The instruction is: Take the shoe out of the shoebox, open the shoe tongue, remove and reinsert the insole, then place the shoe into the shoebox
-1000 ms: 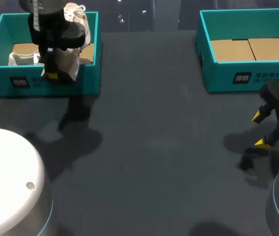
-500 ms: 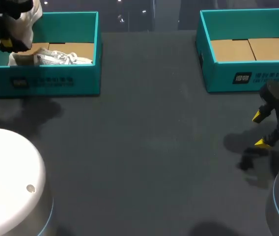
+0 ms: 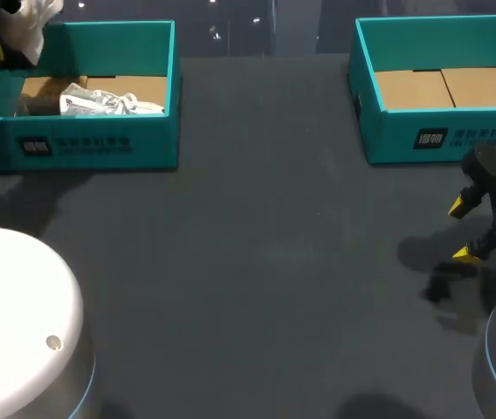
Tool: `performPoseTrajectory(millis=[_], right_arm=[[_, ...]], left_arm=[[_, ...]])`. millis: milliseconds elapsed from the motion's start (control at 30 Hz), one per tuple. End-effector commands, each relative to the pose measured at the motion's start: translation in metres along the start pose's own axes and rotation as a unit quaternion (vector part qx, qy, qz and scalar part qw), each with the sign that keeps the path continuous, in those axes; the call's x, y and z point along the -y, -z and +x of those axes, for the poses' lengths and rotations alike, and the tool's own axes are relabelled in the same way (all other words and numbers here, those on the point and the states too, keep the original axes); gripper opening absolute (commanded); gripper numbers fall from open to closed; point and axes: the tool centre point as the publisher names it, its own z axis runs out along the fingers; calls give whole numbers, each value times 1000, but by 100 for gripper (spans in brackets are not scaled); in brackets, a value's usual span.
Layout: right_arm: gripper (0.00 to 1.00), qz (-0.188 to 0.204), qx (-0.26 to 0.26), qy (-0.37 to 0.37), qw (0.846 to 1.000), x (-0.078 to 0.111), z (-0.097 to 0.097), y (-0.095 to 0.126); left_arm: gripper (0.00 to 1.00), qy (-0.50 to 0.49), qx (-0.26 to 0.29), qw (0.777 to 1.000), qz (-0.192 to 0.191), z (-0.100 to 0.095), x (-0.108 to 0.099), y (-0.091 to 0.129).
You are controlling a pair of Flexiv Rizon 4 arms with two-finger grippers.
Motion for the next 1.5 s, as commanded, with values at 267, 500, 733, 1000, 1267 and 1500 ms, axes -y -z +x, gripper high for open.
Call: performPoseTrajectory(millis=[267, 500, 733, 1000, 1267, 1500], right_arm=[[100, 1, 2, 0, 1000, 0, 2, 0], [100, 1, 2, 0, 1000, 0, 2, 0], [100, 1, 2, 0, 1000, 0, 2, 0], [100, 1, 2, 0, 1000, 0, 2, 0], [100, 1, 2, 0, 1000, 0, 2, 0], [100, 1, 2, 0, 1000, 0, 2, 0]], left_arm=[[0, -91, 3, 996, -14, -71, -36, -6], [0, -354, 55, 933, -46, -65, -45, -10], [0, -354, 55, 933, -46, -65, -45, -10], [0, -531, 67, 843, -63, -96, -60, -17], [0, -611, 47, 790, 22, -134, -77, -9], [0, -618, 46, 784, 16, -136, -75, -11]])
